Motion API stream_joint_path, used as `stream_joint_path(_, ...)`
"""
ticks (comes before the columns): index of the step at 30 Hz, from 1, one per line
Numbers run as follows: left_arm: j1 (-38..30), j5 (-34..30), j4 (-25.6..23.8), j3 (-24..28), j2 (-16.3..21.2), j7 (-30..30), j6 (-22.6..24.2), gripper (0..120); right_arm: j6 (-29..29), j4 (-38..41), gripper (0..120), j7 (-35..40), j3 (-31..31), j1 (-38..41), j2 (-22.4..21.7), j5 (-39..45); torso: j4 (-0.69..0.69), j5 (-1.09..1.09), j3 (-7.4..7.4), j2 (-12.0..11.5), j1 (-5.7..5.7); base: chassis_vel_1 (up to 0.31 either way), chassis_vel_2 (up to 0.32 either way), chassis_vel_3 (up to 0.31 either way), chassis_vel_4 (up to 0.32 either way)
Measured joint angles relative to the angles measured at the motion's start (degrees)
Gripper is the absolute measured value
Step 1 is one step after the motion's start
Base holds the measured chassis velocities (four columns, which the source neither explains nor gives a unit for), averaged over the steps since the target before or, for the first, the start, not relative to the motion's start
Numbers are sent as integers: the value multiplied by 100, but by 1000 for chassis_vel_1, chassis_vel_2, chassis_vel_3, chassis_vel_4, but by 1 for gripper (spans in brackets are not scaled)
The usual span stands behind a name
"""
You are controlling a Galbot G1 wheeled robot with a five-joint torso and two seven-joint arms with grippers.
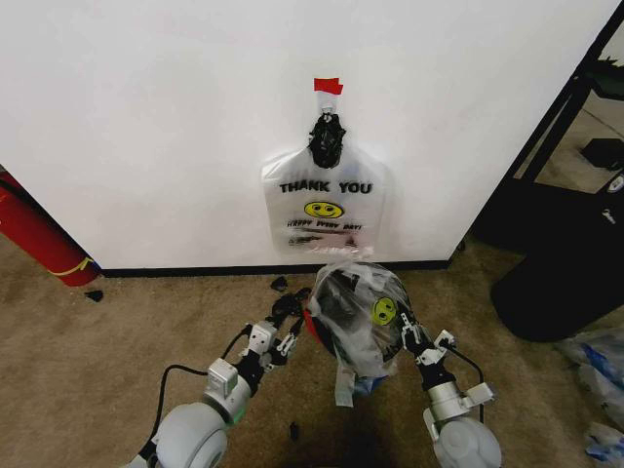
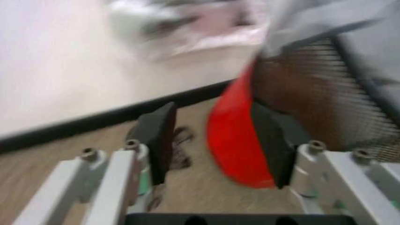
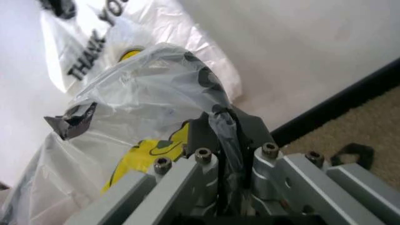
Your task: Pick up the garbage bag from the wall and place it over the trash bin.
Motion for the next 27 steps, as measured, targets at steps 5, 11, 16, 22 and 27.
stream_joint_path(5, 242, -887, -528, 30, 18, -251, 402, 68, 13, -3, 2, 103, 21, 8, 25, 105, 0, 1, 0, 0, 0, 0, 0, 0, 0)
stream_joint_path(11, 554, -2341, -1522, 238, -48, -499, 1500, 93, 34, 29, 2, 163, 48, 0, 36, 121, 0, 2, 0, 0, 0, 0, 0, 0, 0)
stream_joint_path(16, 567, -2447, -1621, 410, -203, -525, 1779, 100, 55, 85, 2, 161, 54, -31, 34, 81, 0, 1, 0, 0, 0, 0, 0, 0, 0)
stream_joint_path(22, 399, -2338, -1356, 522, -411, -473, 1786, 100, 79, 138, 2, 155, 9, -71, 55, -18, 0, 1, 0, 0, 0, 0, 0, 0, 0)
stream_joint_path(27, 269, -2154, -1080, 600, -539, -427, 1698, 94, 94, 150, 2, 154, -61, -89, 106, -102, 0, 1, 0, 0, 0, 0, 0, 0, 0)
